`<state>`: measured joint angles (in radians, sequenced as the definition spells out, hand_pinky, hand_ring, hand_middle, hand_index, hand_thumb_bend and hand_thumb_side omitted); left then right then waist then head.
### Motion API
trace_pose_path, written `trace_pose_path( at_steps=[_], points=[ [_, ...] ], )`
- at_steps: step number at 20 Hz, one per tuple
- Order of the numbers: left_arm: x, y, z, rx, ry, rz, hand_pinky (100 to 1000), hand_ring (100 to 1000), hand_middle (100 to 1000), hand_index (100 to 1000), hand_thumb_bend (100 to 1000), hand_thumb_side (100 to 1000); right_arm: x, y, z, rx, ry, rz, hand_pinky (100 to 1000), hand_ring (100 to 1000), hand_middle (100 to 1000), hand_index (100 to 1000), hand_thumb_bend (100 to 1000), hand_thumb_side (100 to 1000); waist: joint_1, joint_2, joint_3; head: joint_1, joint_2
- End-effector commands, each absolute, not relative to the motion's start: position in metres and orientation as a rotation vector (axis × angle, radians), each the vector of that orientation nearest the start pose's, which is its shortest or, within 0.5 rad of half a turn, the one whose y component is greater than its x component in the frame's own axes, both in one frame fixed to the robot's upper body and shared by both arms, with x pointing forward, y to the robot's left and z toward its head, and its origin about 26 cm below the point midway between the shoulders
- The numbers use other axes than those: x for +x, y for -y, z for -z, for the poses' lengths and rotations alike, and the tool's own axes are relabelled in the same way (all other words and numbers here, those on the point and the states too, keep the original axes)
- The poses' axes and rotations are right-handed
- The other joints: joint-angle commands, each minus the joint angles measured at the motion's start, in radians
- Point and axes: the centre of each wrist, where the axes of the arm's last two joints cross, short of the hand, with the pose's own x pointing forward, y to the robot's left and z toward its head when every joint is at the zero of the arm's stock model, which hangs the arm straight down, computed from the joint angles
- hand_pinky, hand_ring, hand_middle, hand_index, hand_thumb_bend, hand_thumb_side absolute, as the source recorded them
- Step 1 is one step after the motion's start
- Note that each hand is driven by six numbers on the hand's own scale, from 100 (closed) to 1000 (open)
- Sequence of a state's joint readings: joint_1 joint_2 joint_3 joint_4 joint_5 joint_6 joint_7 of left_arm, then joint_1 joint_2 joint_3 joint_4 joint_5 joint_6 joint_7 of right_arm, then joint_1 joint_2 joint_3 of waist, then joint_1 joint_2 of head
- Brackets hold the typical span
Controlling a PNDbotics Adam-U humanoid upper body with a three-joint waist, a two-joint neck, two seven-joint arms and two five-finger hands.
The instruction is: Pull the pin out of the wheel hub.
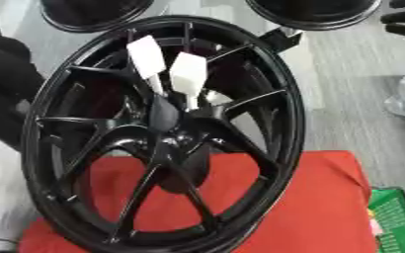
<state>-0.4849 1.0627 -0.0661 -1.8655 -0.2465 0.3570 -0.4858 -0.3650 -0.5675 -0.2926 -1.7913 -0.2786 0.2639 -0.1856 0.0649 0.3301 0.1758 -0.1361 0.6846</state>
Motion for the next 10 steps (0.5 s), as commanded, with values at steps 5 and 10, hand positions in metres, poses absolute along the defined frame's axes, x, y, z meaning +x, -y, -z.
trace_pose_path(
  at_steps=[5,10],
  points=[
    [0.288,-0.298,-0.351,0.544,1.978,0.934,777,760,650,772,100,666,0.311,0.384,-0.253,-0.46,2.013,0.059,743,638,632,716,100,610,-0.008,-0.023,0.005,0.008,0.001],
    [0.297,-0.267,-0.336,0.205,2.143,0.635,754,734,627,769,100,700,0.312,0.381,-0.254,-0.442,2.02,0.062,743,638,633,716,100,611,-0.013,-0.021,-0.003,0.011,-0.006]
  ],
)
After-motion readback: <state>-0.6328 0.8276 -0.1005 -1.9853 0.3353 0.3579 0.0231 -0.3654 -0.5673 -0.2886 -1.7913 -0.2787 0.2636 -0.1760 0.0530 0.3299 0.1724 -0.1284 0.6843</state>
